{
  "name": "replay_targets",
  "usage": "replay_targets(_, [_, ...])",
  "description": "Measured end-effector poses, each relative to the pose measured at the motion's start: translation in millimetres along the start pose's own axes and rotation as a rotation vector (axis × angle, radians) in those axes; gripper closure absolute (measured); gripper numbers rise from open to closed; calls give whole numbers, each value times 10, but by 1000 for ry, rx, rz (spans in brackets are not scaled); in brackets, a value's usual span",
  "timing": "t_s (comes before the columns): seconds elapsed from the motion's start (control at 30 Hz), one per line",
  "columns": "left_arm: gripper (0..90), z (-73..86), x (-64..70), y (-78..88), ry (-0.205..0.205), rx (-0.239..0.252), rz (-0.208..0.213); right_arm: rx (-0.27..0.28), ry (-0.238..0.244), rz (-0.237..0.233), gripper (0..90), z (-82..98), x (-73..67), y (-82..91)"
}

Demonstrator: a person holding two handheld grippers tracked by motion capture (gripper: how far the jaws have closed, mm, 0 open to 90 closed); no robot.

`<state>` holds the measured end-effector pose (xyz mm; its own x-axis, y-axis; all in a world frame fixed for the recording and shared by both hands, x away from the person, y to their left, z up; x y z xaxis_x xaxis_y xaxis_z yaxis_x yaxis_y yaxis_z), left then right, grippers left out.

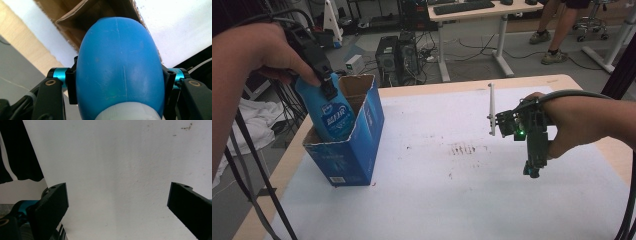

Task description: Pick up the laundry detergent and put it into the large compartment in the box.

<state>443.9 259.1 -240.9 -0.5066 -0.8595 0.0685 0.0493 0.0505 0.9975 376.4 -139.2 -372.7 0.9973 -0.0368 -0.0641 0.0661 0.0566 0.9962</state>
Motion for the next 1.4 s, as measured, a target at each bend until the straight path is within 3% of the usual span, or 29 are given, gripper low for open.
replay_targets(0.2, [379,-23,44,-145,-85,5,-27,4,0,1,25,-3,-5,23])
replay_targets(0.3, [379,-34,56,-209,-152,-13,-42,8,-2,3,25,-3,-12,22])
replay_targets(0.73, [379,-59,83,-585,-246,-43,-48,8,8,13,25,17,-35,39])
replay_targets(0.83, [379,-66,84,-670,-284,-50,-49,10,5,14,25,9,-39,37])
replay_targets(1.23, [378,-72,45,-892,-336,-57,-59,3,10,11,25,1,-22,25])
replay_targets(1.4, [378,-74,31,-926,-322,-47,-52,1,-3,8,25,-14,-25,12])
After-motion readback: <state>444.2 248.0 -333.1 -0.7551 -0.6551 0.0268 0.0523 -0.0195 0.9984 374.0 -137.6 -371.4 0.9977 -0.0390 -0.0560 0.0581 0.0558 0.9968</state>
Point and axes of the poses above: each handheld gripper's, and its own axes: y roughly backward along the jaws, z roughly out of its underside, x roughly to its right, the point moved 4 cm from there along -y, roughly forward along the jaws, and after that the axes turned 3 degrees about y, right-handed, at the moved point
